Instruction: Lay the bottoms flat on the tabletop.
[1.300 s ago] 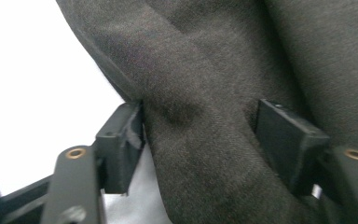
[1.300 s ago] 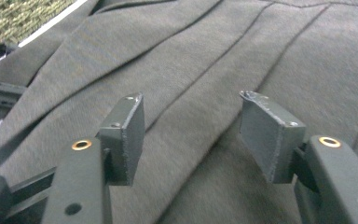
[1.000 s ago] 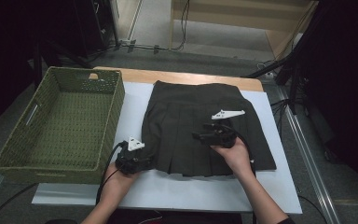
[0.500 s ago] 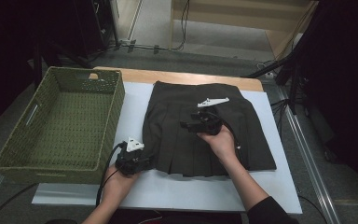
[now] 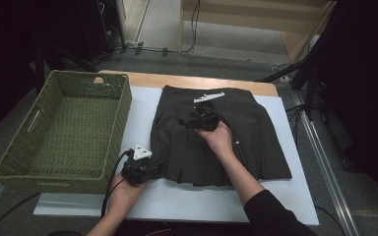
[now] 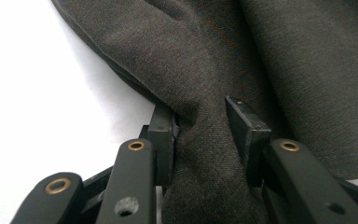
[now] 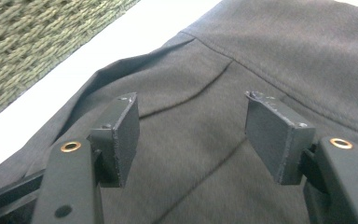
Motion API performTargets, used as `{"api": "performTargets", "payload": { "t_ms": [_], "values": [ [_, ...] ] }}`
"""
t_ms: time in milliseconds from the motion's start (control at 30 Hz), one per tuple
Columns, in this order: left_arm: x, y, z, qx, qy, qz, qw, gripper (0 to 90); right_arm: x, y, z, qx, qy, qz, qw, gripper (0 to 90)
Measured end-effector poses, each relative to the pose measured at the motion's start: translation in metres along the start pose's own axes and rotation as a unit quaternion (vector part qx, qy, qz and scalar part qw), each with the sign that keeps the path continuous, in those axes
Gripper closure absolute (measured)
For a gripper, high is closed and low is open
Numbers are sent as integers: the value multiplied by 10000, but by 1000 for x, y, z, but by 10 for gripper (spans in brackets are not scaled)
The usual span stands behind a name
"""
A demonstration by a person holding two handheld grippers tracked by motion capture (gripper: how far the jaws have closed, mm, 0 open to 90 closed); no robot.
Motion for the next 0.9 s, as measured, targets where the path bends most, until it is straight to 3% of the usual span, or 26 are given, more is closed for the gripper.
{"api": "performTargets", "payload": {
  "t_ms": [400, 633, 900],
  "values": [
    [0, -1, 0, 21, 33, 46, 10000, 659, 31, -20, 2, 4, 35, -77, 10000, 355],
    [0, -1, 1, 19, 80, 71, 9999, 659, 49, -32, -2, 105, 161, 64, 9998, 342],
    [0, -2, 1, 29, 82, 76, 9999, 659, 73, -41, 1, 156, 136, 185, 9996, 307]
  ]
}}
Point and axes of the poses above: each handheld gripper's, and its own axes: x roughly forward along the jaws, y roughly out of its underside, z roughly to its left, the point moved 7 cm from there along x, roughly forward along the jaws, and after that the axes turned 2 degrees about -x, right-handed, at the moved point
